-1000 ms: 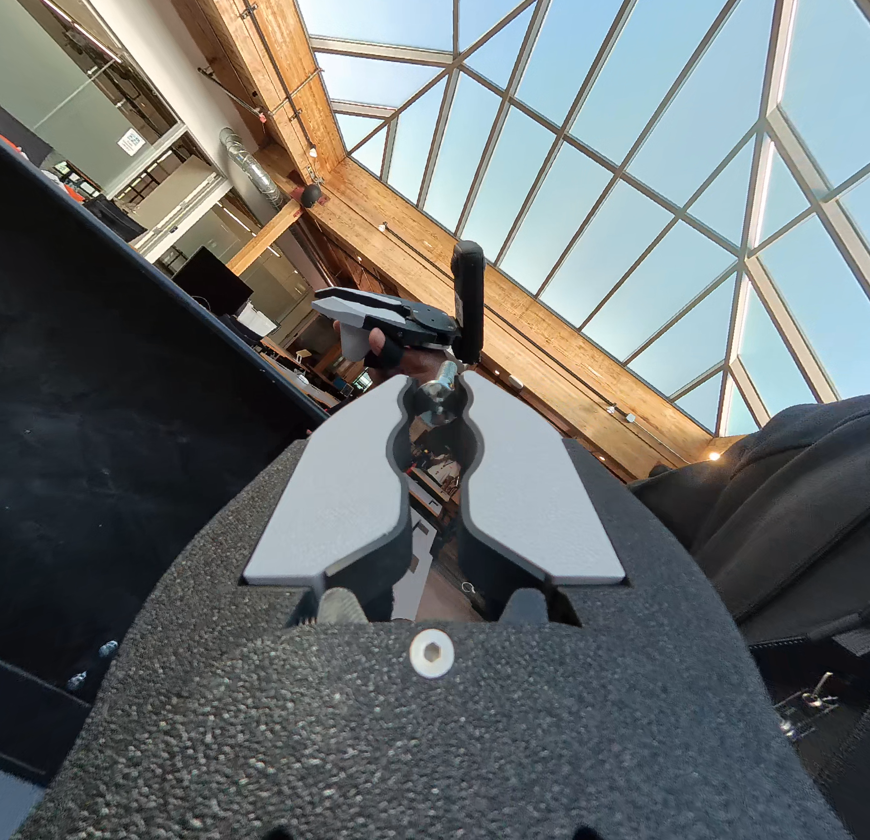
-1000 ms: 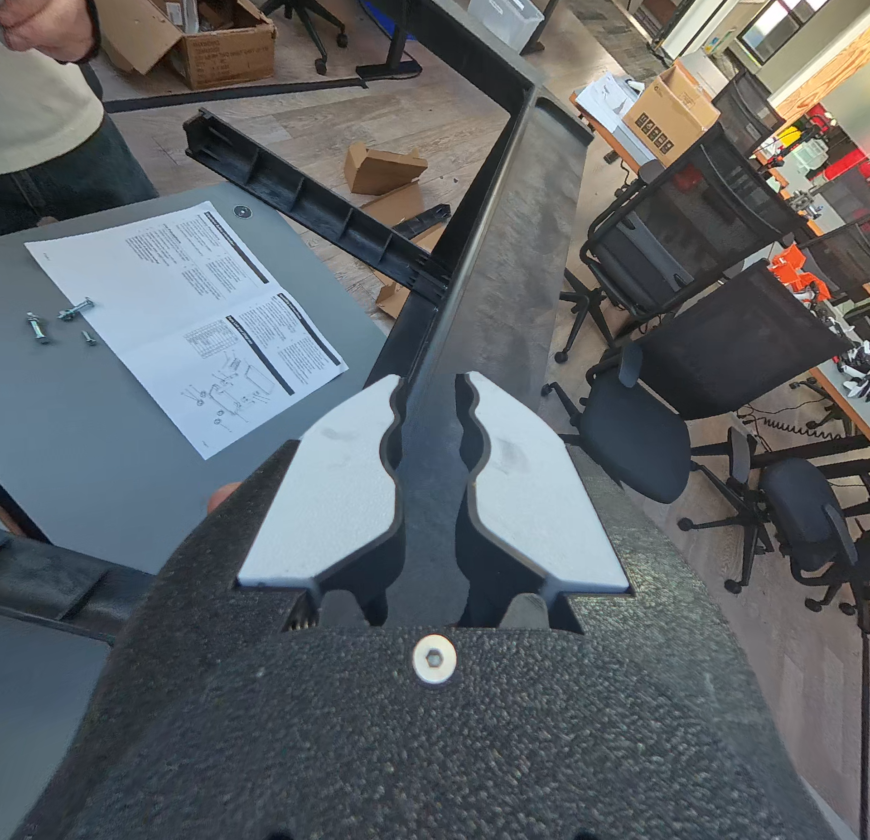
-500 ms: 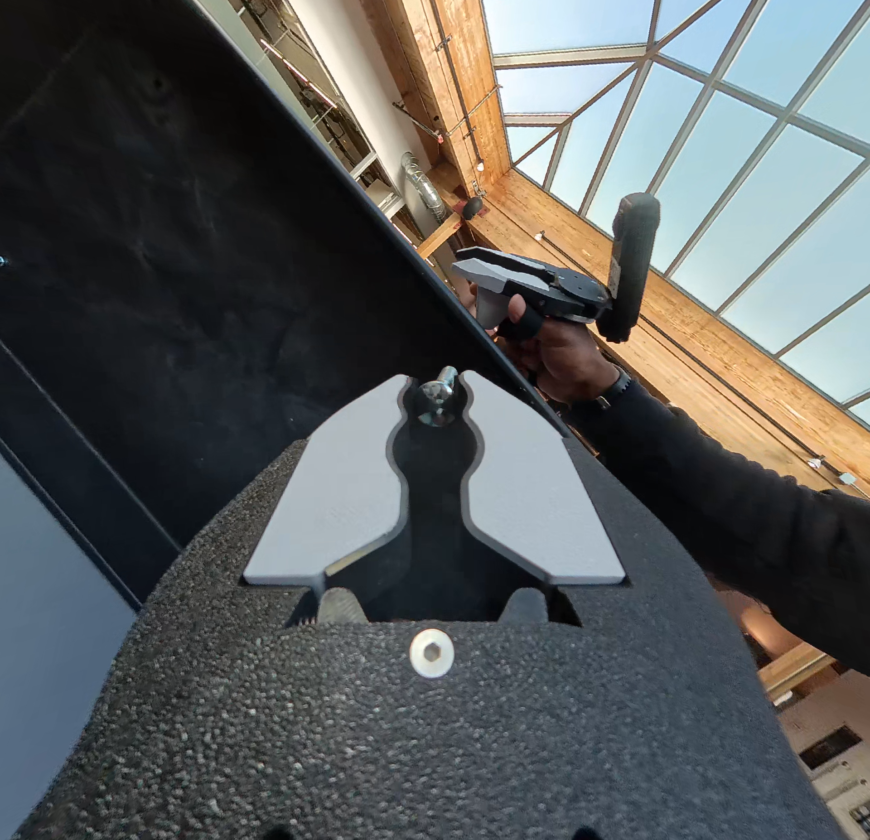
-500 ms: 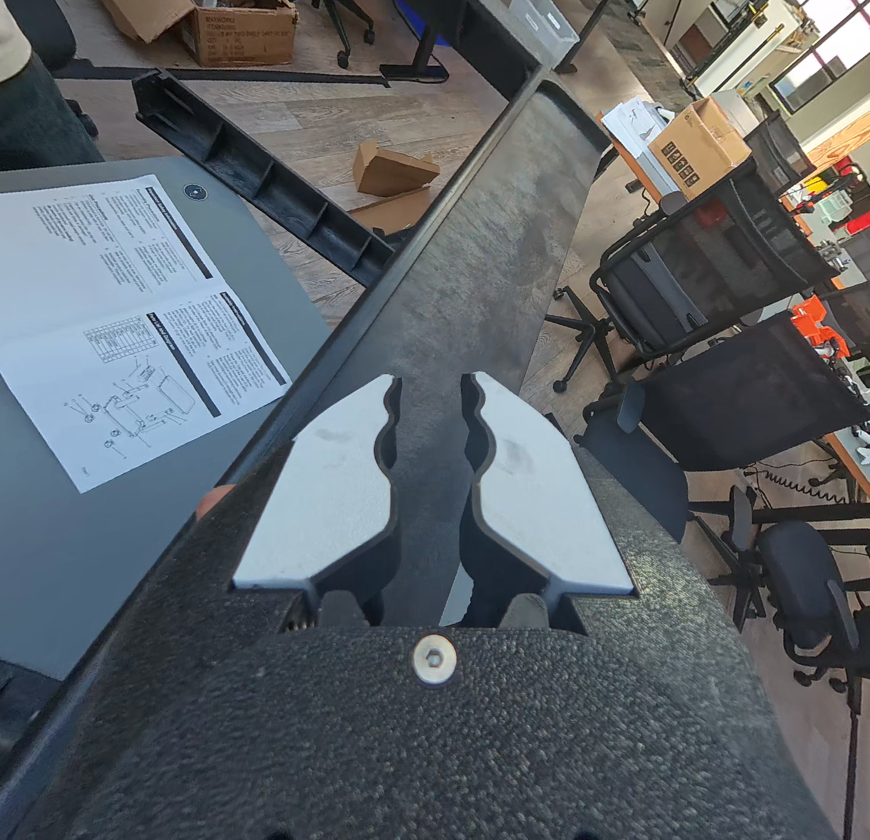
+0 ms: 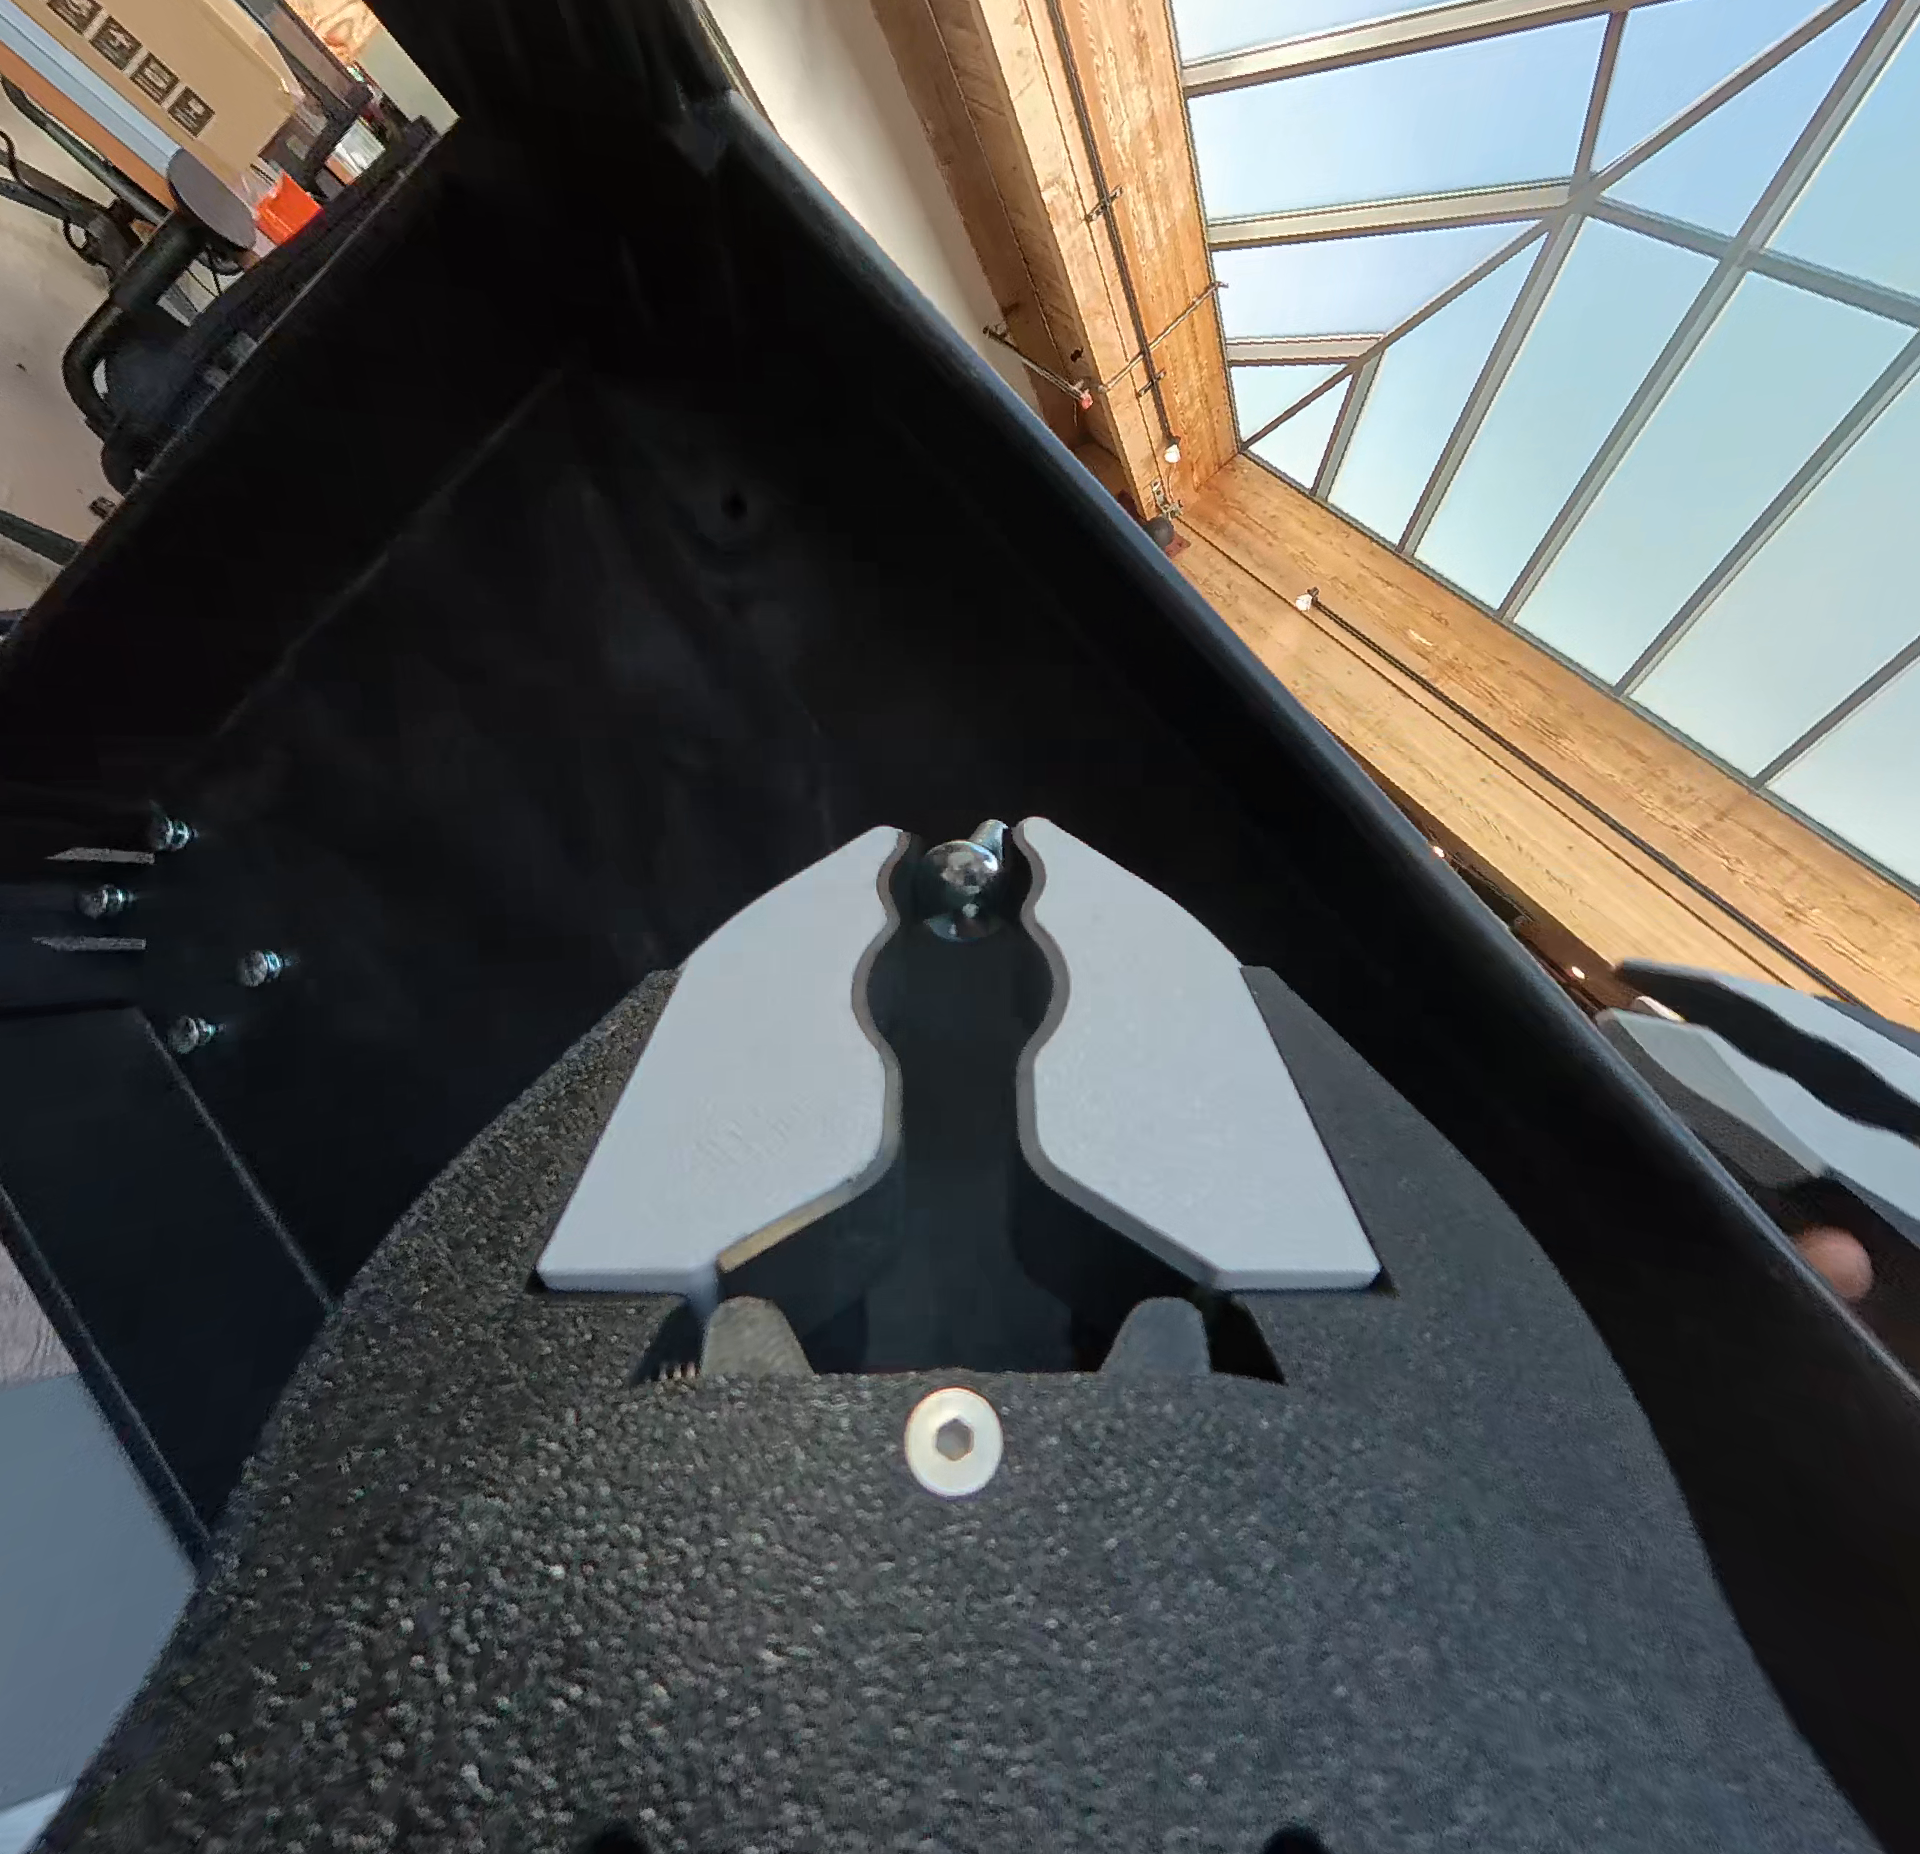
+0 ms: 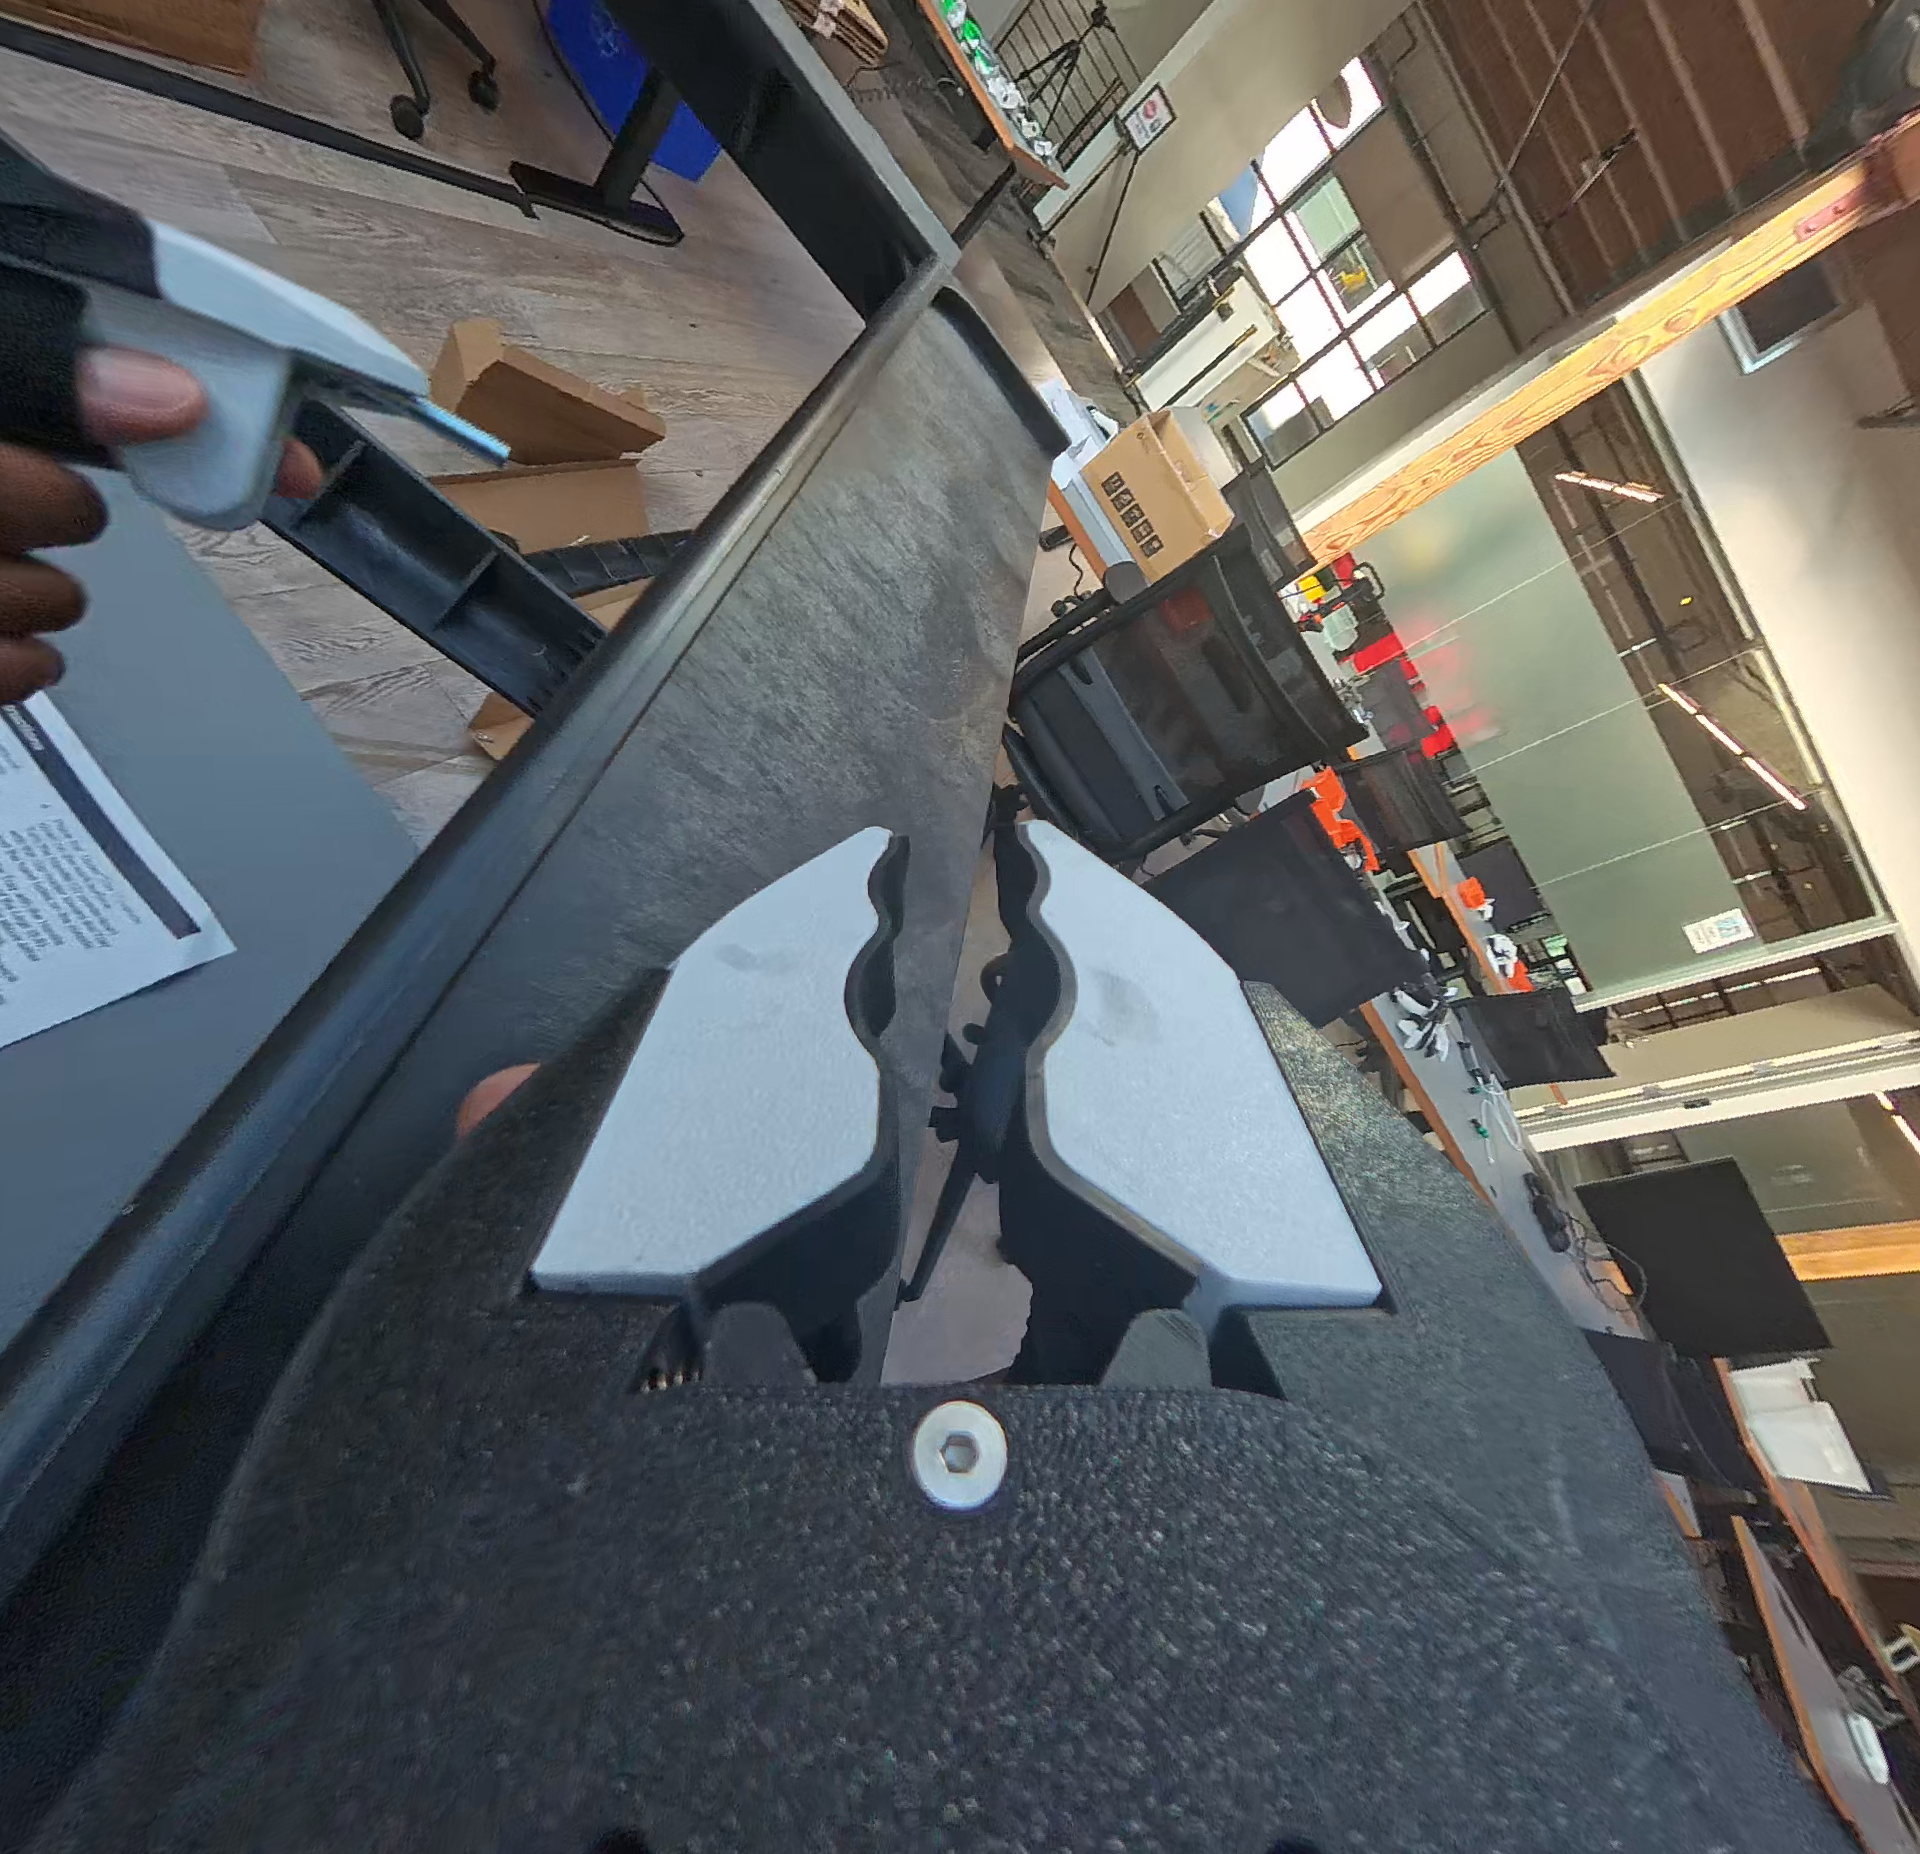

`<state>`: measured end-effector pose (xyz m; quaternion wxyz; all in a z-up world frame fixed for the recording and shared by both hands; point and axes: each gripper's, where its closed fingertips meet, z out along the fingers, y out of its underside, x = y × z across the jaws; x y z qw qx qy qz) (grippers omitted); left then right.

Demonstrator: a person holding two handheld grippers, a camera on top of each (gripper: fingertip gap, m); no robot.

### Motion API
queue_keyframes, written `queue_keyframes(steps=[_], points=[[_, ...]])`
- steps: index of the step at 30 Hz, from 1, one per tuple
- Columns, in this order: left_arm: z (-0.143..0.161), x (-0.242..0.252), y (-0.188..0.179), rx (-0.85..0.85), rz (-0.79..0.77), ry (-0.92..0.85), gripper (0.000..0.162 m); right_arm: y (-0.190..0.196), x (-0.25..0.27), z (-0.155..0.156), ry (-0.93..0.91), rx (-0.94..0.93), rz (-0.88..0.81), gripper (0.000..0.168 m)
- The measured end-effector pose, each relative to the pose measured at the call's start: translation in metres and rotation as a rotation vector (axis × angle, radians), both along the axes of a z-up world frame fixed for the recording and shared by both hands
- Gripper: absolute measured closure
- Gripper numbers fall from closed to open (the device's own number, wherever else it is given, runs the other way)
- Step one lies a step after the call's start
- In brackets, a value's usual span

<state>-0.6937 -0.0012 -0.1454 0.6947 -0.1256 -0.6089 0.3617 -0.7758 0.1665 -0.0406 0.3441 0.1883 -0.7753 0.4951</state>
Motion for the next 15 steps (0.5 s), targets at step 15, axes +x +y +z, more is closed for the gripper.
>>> queue_keyframes(steps=[15], points=[[-0.007,-0.155,-0.204,0.115,0.083,0.048,0.146,-0.004,0.007,-0.007,0.155,0.035,-0.008,0.164]])
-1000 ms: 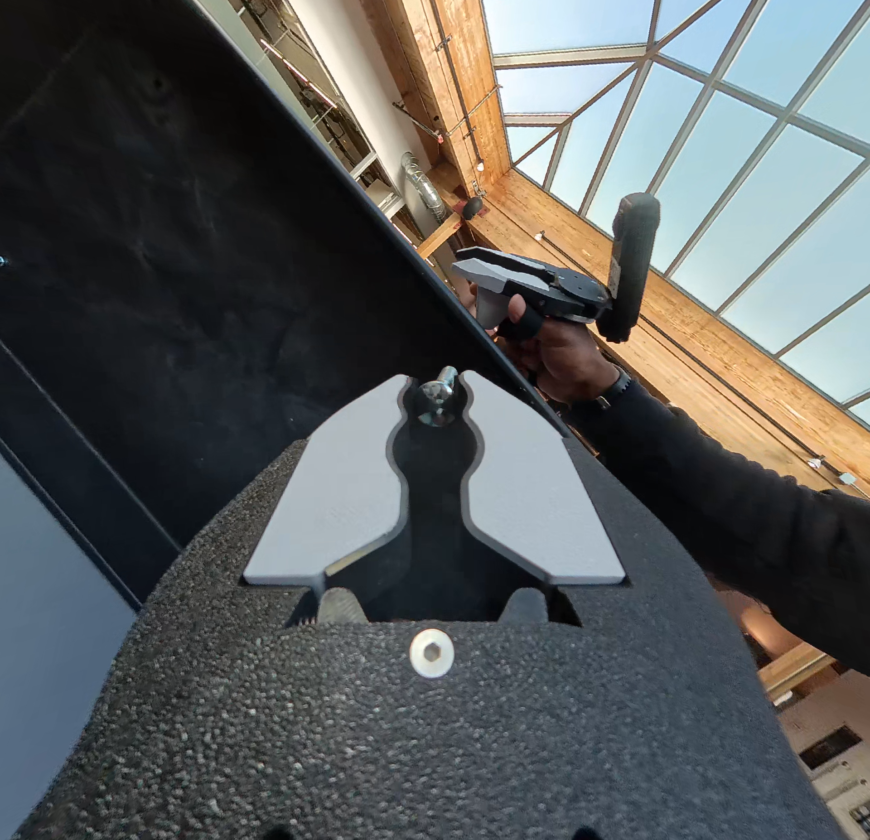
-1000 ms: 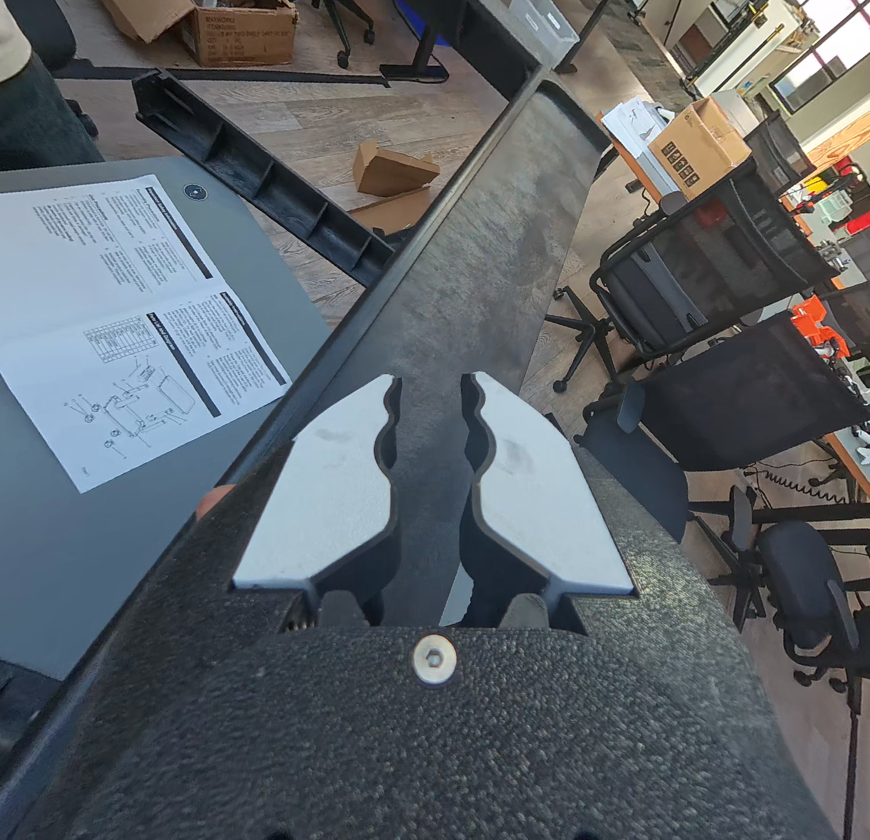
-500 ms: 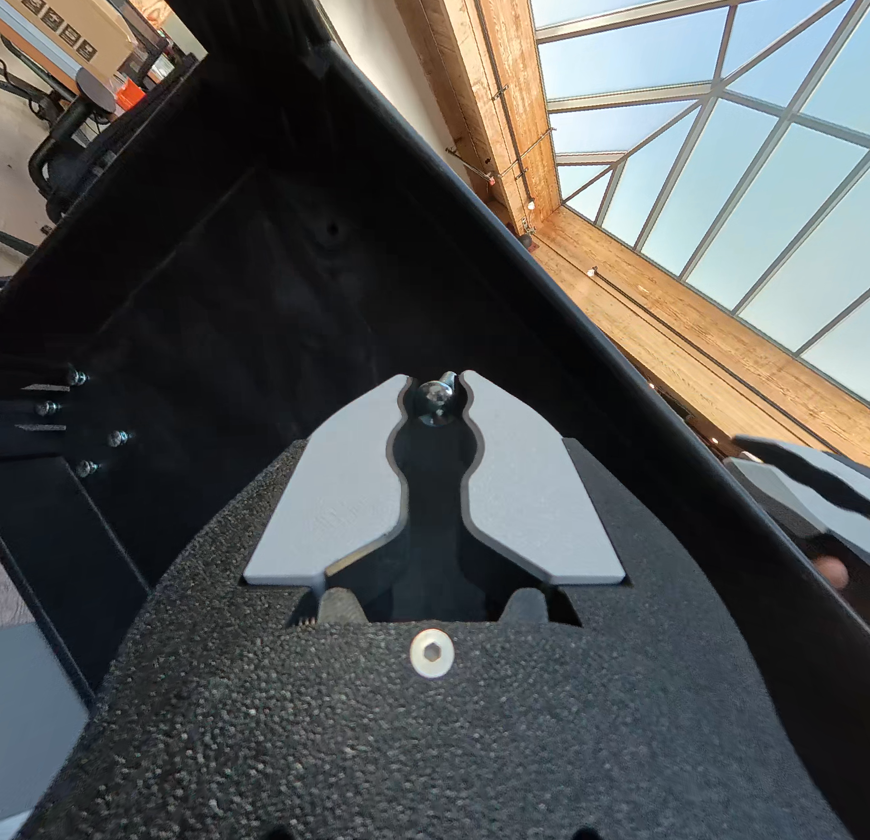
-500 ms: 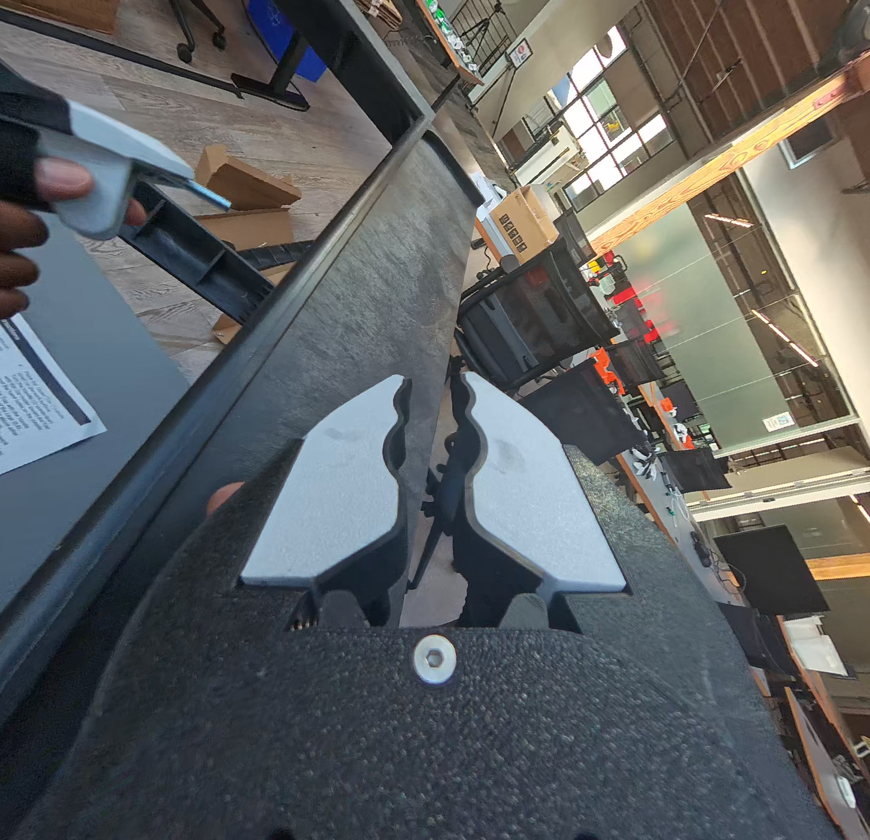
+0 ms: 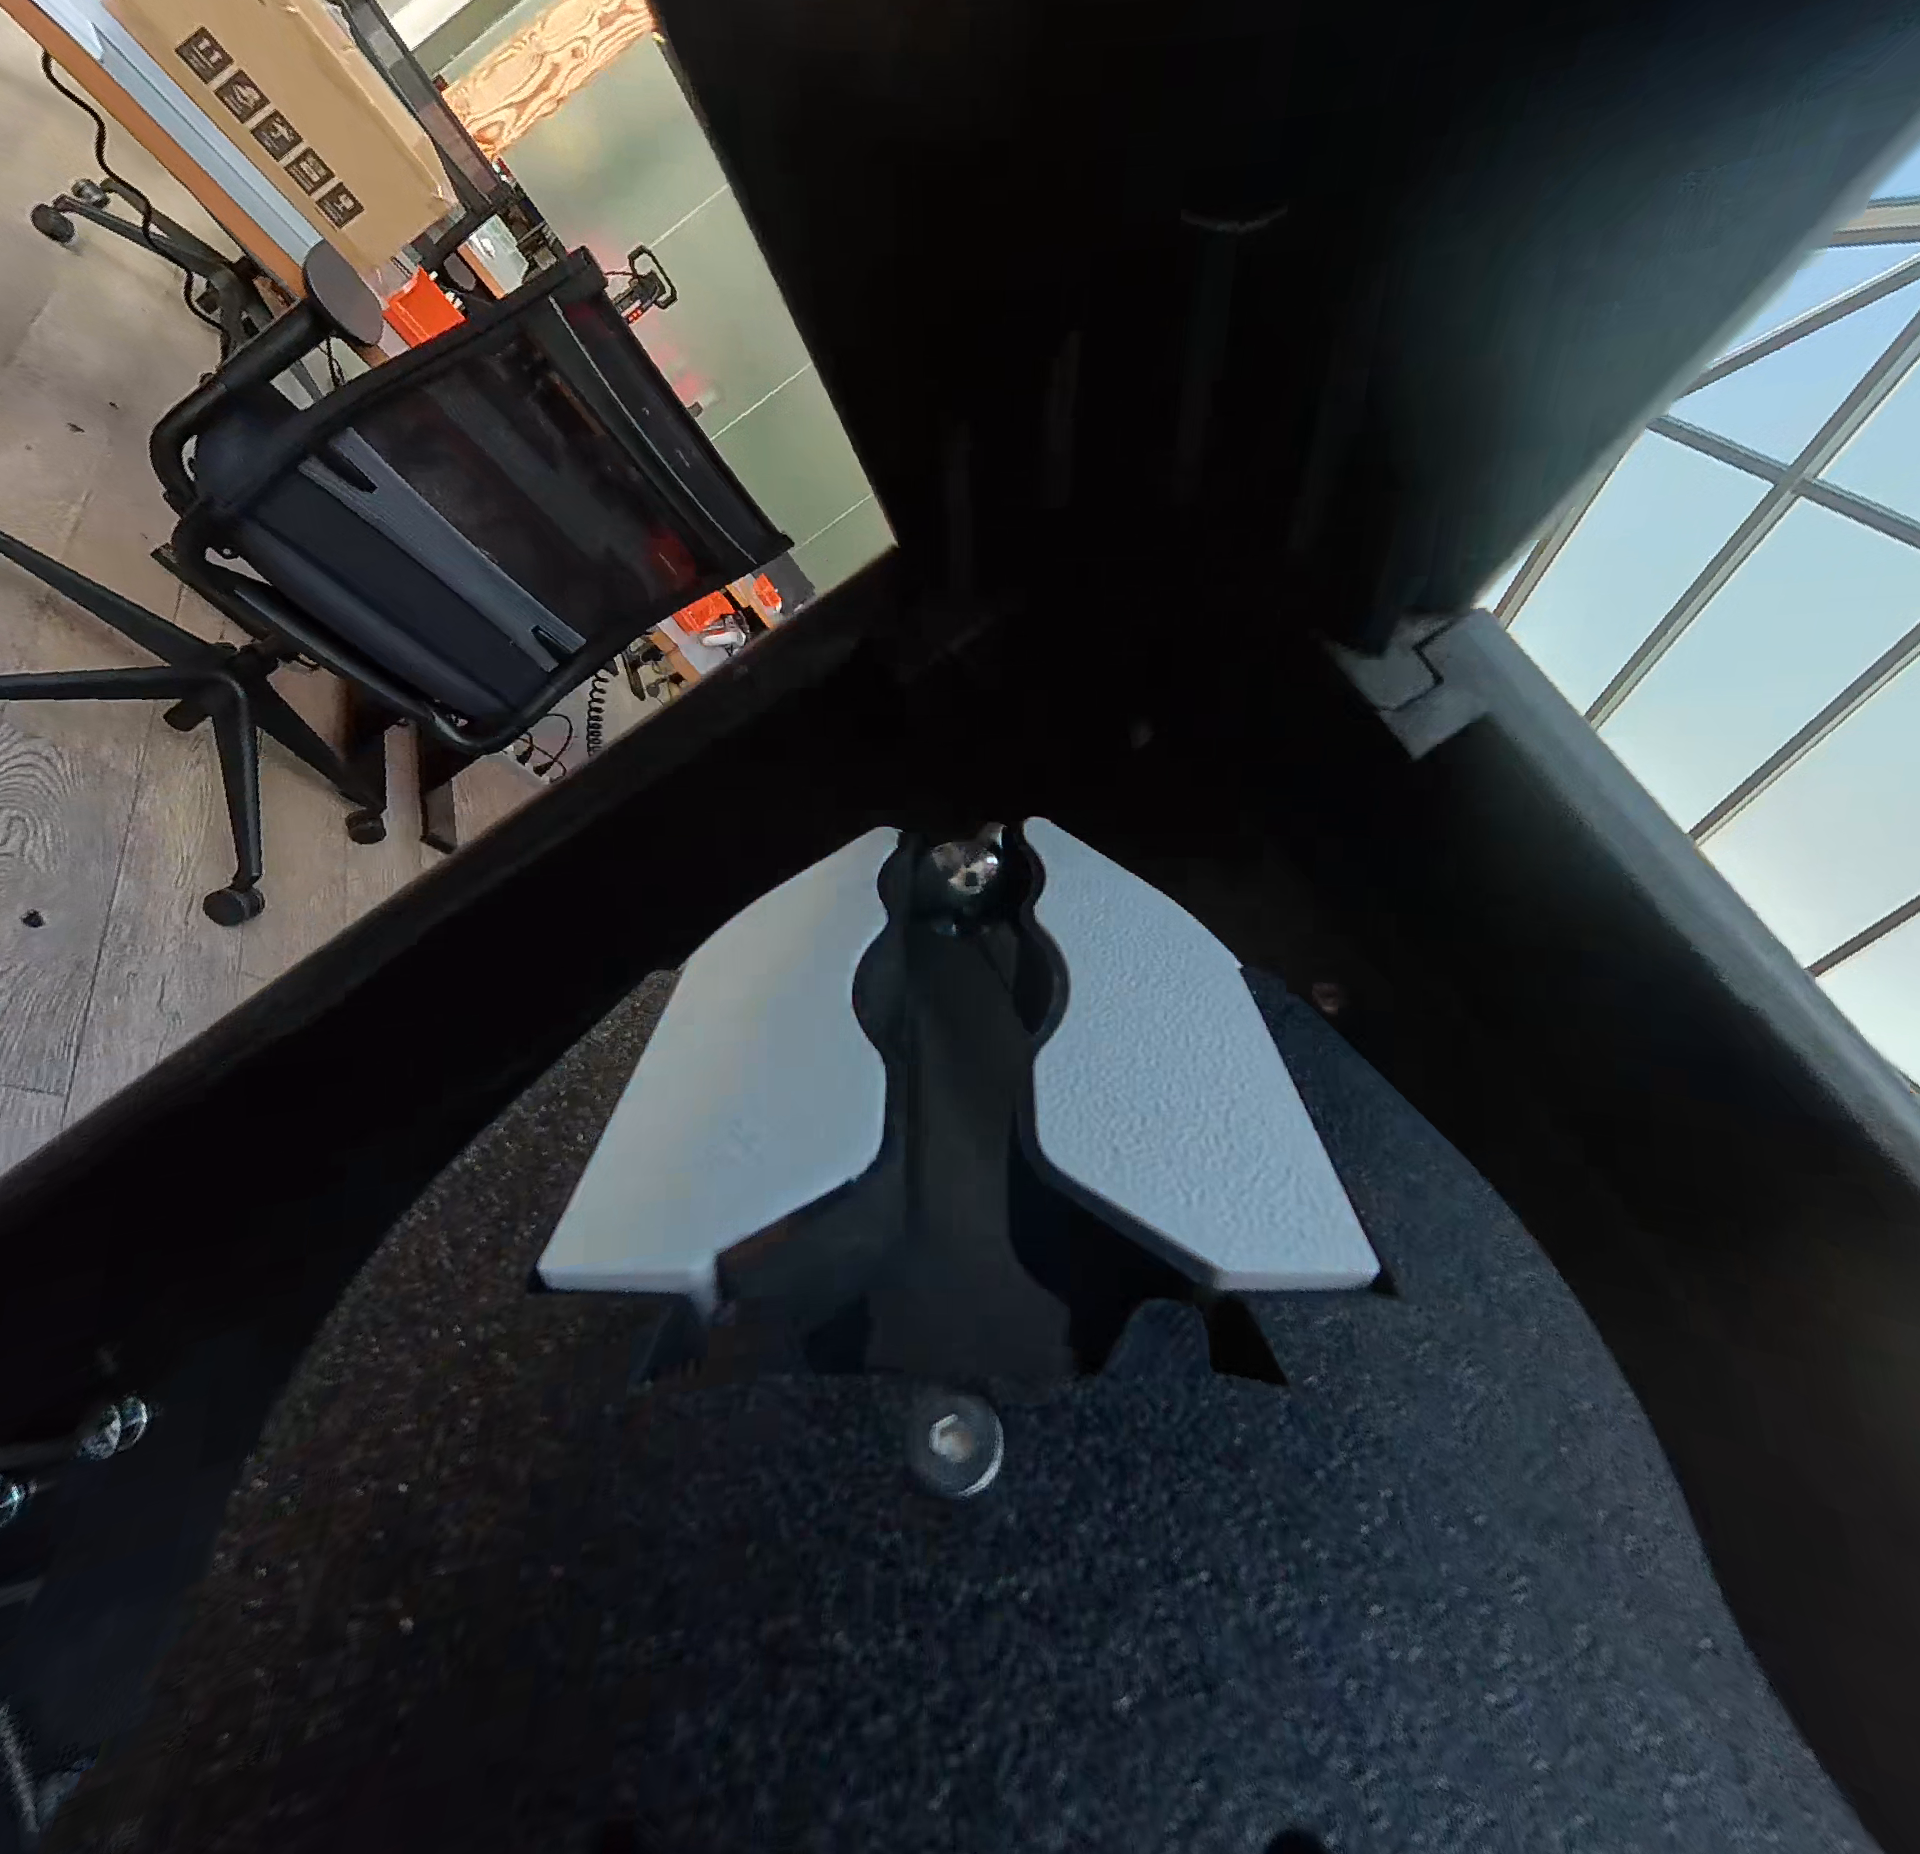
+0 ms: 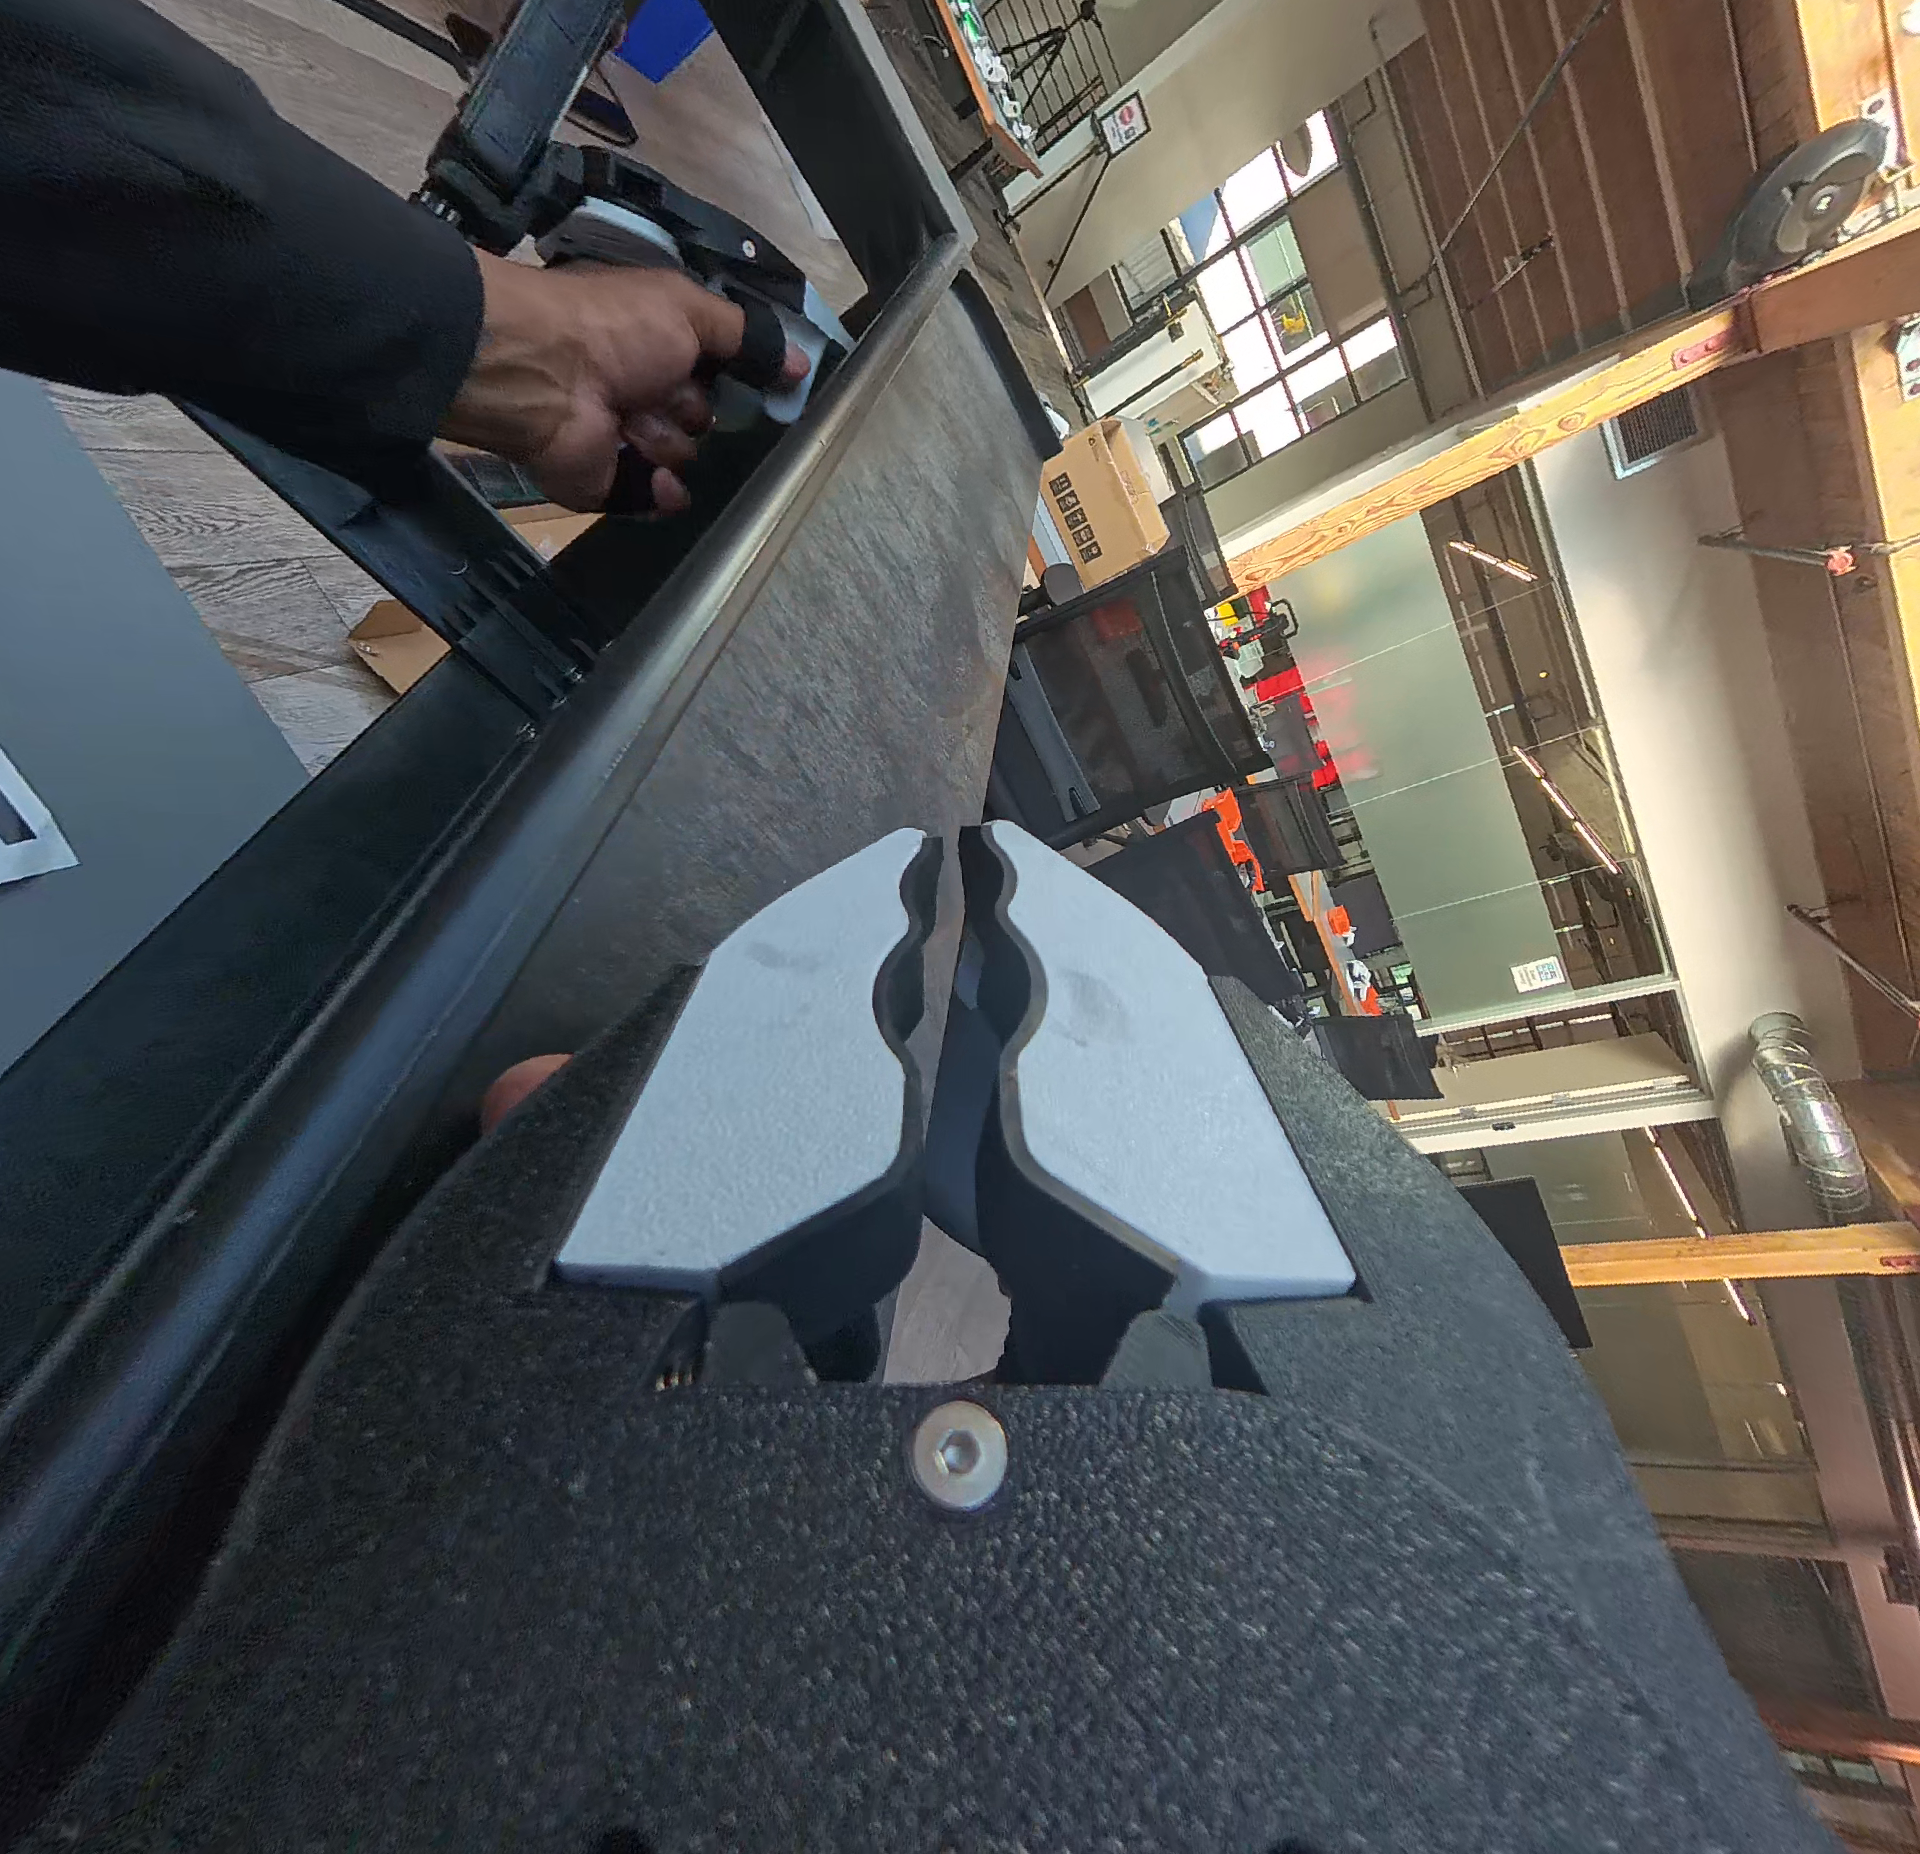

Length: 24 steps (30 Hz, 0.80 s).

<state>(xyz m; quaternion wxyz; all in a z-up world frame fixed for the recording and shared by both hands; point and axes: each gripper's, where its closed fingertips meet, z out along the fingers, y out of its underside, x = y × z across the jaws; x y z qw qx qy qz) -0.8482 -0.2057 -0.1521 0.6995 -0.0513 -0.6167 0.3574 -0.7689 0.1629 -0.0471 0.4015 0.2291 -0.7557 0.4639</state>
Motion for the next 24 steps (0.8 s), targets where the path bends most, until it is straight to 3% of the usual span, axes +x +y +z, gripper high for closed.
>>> queue_keyframes(steps=[24], points=[[0.003,-0.027,-0.002,-0.059,-0.068,-0.095,0.145,-0.001,0.003,0.000,0.012,0.002,0.012,0.168]])
